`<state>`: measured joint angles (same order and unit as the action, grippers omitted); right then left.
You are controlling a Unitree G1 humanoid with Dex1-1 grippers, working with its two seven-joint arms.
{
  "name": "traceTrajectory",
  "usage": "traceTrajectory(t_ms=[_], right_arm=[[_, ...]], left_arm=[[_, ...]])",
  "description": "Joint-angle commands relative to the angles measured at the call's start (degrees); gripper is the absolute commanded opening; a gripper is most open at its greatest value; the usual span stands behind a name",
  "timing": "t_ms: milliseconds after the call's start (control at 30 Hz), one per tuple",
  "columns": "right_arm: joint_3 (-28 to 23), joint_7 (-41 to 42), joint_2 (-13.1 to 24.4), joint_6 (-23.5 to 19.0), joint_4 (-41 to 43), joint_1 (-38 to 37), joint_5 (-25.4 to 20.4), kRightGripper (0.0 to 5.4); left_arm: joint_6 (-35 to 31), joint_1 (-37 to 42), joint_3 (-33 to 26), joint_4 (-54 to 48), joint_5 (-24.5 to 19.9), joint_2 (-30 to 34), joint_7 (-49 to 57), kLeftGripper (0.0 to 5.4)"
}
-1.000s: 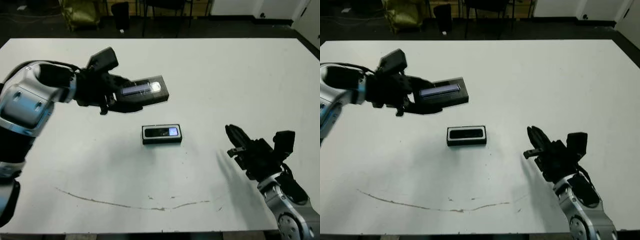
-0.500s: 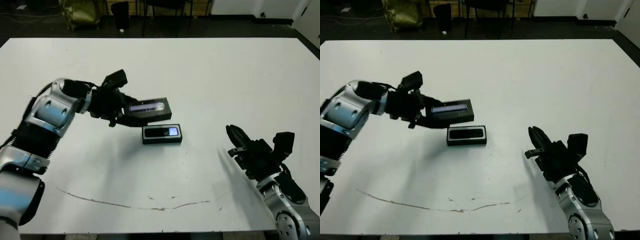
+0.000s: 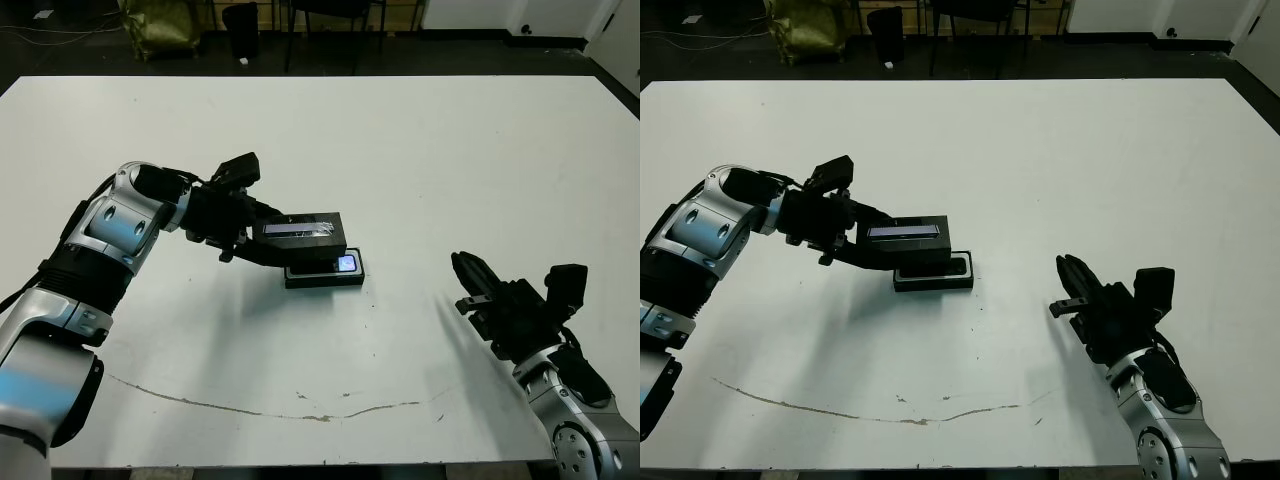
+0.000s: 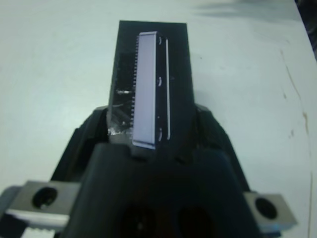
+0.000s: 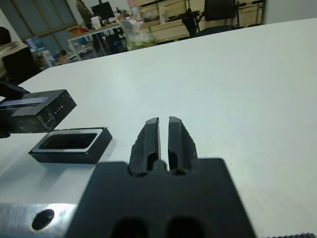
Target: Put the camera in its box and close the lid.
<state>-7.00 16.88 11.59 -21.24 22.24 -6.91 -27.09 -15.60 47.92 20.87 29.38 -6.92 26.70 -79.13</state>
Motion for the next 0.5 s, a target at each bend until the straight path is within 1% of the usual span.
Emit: traceTrajectory(t_ms=[33, 100, 167, 233, 367, 500], right_arm=[[-0.4, 0.4, -0.3, 0.5, -2.3, -0.3, 0.0, 0.0], [-0.3, 0.1, -0.2, 0.4, -1.9, -0.4, 0.3, 0.0], [-0.3, 0.8, -0.1, 1.5, -2.4, -0.5, 0.4, 0.0], [-0.7, 1.7, -0.5, 2.1, -3.4, -0.3, -0.6, 0.0], [0.1, -0.7, 0.4, 0.3, -0.6, -1.0, 1.5, 0.0], [0.0, -0.6, 0.1, 0.1, -0.6, -0.9, 0.9, 0.0]], left_arm=[[1.2, 1.2, 0.4, 2.5, 1.3, -0.4, -1.5, 2.58], [1.4, 1.6, 0.6, 3.7, 1.6, -0.8, -2.2, 2.58], [2.0, 1.7, 0.4, 4.6, 1.7, -1.1, -2.5, 2.58], [2.4, 1.6, 0.2, 5.0, 1.8, -1.4, -2.2, 2.58], [1.8, 0.9, -0.4, 4.4, 2.6, -1.9, 0.2, 2.58], [0.2, 0.1, -0.8, 3.7, 2.4, -2.4, 1.8, 2.58]])
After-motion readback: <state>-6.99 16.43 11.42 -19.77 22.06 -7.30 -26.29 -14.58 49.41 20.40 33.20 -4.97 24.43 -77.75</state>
